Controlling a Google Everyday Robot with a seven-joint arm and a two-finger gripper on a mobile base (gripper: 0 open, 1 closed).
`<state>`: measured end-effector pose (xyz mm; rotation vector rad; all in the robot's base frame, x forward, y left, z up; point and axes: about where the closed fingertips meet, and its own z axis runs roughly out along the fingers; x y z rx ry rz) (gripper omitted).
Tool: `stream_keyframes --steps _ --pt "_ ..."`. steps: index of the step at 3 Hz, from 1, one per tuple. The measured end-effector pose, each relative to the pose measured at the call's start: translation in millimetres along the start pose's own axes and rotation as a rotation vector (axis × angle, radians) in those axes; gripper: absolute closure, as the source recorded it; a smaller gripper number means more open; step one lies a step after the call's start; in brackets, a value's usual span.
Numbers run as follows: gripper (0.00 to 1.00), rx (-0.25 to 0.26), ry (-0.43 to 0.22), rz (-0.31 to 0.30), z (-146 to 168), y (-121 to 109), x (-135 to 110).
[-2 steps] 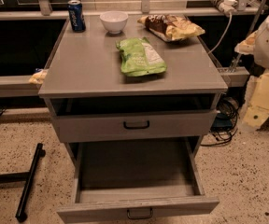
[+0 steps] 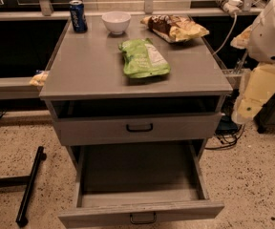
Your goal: Place green rice chip bag into middle drawer
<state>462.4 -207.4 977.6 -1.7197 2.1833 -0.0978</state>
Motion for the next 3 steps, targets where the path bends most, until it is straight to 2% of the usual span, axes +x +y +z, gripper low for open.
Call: stream_keyframes --steps 2,3 --pt "0.00 0.026 -0.110 0.014 36 -58 -36" --pt "0.00 0.026 -0.110 0.014 36 -58 -36"
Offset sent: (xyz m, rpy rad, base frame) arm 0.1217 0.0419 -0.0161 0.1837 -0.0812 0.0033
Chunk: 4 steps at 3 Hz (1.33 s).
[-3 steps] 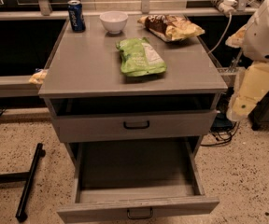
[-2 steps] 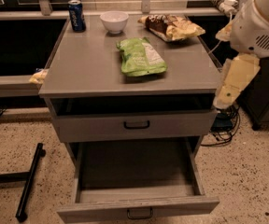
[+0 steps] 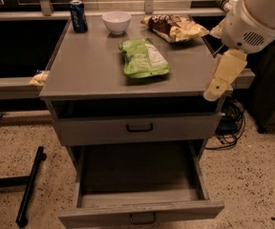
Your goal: Place green rice chip bag into middle drawer
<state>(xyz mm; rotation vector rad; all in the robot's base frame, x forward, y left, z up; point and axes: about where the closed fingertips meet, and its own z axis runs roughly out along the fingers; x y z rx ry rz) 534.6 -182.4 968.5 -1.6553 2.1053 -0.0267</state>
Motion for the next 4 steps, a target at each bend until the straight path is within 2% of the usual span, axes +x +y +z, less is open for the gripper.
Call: stream_keyframes --steps 1,2,3,4 --pt "0.00 0.016 -0.019 0.026 1 -5 3" --pt "0.00 0.051 -0.088 0.063 9 -25 -3" --pt "0.00 0.082 -0.166 0.082 25 -50 -22" --pt "0.00 0.090 -0.229 0.113 47 -75 -40"
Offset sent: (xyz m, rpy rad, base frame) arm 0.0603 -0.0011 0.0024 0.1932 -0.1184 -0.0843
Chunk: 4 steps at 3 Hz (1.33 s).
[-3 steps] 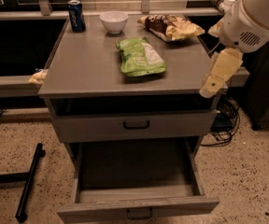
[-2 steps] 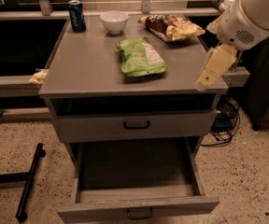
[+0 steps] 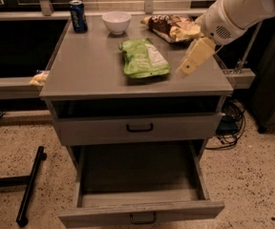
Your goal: Place green rice chip bag into middle drawer
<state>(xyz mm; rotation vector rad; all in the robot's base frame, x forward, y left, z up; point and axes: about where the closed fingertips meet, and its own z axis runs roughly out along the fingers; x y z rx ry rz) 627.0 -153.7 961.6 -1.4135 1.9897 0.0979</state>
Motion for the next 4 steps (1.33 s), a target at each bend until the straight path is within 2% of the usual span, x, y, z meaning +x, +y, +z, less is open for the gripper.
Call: stream_keyframes --steps 2,4 --pt "0.00 -0.062 -0.064 0.073 71 -15 -25" --pt "0.00 -0.096 -0.114 0.103 132 -28 -44"
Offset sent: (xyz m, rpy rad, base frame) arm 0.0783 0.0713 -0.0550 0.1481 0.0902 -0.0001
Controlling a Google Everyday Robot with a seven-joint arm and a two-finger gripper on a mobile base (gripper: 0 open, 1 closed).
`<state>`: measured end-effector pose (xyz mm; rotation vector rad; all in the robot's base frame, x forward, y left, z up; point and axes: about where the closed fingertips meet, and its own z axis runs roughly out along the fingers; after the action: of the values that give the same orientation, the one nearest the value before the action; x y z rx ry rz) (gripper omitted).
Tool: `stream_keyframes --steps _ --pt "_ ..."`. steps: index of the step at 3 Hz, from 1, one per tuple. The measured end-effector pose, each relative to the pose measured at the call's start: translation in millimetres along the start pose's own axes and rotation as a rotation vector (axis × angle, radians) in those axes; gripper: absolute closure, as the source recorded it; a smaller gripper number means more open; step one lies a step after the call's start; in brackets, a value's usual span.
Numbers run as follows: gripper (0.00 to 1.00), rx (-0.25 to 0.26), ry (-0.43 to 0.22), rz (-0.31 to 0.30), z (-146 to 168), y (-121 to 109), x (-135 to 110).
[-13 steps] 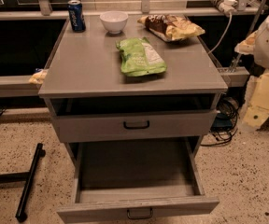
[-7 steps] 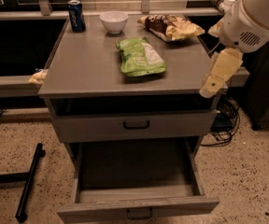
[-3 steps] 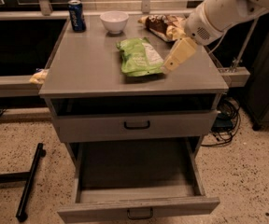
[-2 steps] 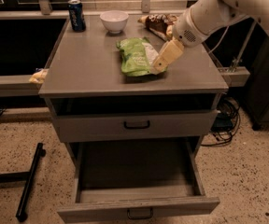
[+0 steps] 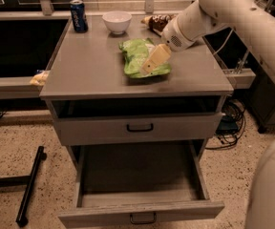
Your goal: Place green rice chip bag into middle drawer
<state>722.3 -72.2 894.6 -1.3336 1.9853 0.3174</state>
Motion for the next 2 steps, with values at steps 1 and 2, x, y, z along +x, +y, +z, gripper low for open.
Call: stream_keyframes --steps 1,2 --pt "0.00 -0.013 -0.015 0.039 23 -9 -7" --pt "0.00 -0.019 -0.018 0.092 42 -18 -6"
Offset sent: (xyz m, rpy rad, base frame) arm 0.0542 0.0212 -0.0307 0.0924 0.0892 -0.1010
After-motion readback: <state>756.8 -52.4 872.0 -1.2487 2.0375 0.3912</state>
